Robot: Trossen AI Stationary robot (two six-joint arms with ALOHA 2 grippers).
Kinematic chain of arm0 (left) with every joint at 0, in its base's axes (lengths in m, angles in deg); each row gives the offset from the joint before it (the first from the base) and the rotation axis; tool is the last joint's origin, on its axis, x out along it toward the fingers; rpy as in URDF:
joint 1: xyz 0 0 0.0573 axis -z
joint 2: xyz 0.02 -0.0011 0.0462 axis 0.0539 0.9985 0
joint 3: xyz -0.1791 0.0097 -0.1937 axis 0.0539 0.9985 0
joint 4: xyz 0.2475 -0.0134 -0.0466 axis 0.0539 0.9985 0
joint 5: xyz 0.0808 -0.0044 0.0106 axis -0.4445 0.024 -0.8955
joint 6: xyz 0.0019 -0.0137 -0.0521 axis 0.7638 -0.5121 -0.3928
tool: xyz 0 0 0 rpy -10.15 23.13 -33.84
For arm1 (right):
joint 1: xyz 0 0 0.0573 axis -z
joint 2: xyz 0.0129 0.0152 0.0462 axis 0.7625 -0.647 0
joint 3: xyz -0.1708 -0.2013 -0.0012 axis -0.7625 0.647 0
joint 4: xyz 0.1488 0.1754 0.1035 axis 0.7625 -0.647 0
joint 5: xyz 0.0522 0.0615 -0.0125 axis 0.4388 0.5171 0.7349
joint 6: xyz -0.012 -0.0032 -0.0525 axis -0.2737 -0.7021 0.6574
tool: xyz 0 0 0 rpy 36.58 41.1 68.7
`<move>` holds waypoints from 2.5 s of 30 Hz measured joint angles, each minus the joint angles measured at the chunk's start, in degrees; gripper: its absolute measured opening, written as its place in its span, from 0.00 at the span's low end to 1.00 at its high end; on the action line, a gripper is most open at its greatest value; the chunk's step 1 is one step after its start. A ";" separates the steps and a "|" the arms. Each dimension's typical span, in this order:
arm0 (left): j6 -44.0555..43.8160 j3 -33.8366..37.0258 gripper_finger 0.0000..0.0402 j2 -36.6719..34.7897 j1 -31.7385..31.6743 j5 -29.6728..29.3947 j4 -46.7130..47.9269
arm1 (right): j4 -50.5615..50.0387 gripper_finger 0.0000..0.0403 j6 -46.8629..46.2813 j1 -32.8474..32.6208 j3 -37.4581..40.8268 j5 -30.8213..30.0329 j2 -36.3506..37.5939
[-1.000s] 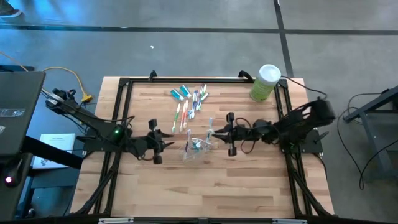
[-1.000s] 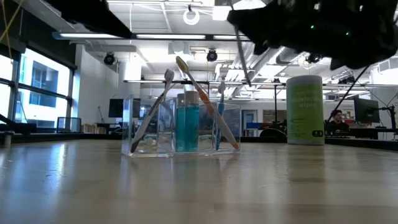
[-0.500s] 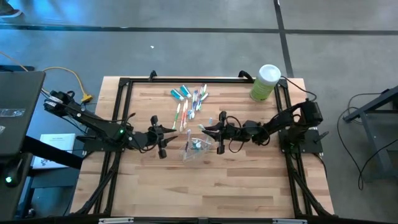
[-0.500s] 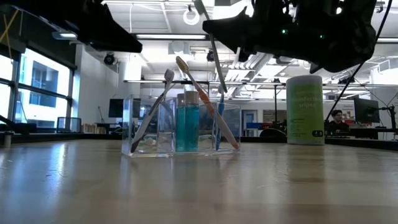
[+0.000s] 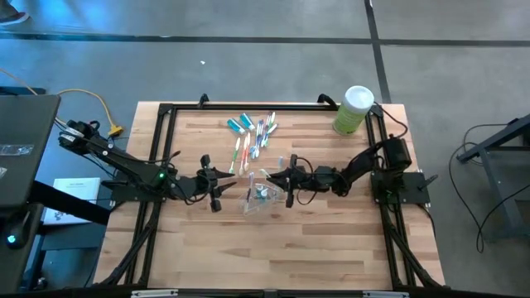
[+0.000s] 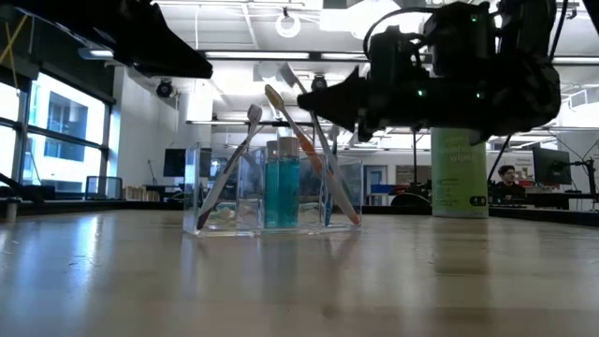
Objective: Pick & Place toothbrushing station
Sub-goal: Put the green toothbrush into the transparent organizer
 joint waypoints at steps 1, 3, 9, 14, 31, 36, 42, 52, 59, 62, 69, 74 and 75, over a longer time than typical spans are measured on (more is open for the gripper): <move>-0.01 0.00 0.29 0.00 0.00 0.01 -0.01 | -0.62 0.06 0.07 -0.27 0.06 -0.45 -0.05; -0.01 0.00 0.29 0.00 -0.01 0.00 0.00 | -0.74 0.07 0.15 -0.88 0.05 -0.79 -0.06; -0.19 0.00 0.29 0.00 0.01 0.01 0.02 | -3.12 0.12 1.99 -2.45 0.03 -8.57 -0.06; -0.19 0.00 0.29 0.00 0.01 0.00 0.09 | -4.04 0.17 10.29 -4.29 0.03 -11.46 0.01; -9.65 -0.02 0.29 0.02 -3.87 -3.78 9.00 | -6.78 0.41 31.99 -16.36 0.01 -34.64 10.14; -16.35 -0.02 0.29 0.02 -8.43 -4.56 17.53 | -6.90 0.41 36.18 -18.57 0.01 -42.54 11.05; -26.09 -0.02 0.29 0.37 -12.61 -1.26 19.78 | -8.00 0.40 36.09 -18.40 0.01 -45.28 11.03; -31.70 -0.07 0.29 9.20 -13.25 0.13 17.79 | -10.11 0.39 33.06 -18.47 0.01 -45.29 10.98; -29.22 -0.07 0.29 13.84 -13.19 0.09 16.44 | -12.29 0.37 28.52 -18.77 0.01 -45.29 10.94; -29.07 -0.08 0.29 14.45 -12.98 0.18 16.13 | -13.09 0.37 27.10 -19.39 0.01 -45.27 10.94; -30.51 -0.09 0.40 15.44 -10.32 -0.21 15.75 | -13.05 0.37 25.27 -22.03 0.01 -45.26 10.94; -34.91 -0.04 0.52 15.50 -9.39 -1.51 15.72 | -12.96 0.37 25.24 -23.55 0.01 -45.29 10.94; -36.26 -0.04 0.54 15.50 -9.41 -1.50 15.74 | -12.91 0.37 25.22 -23.74 0.01 -45.29 10.94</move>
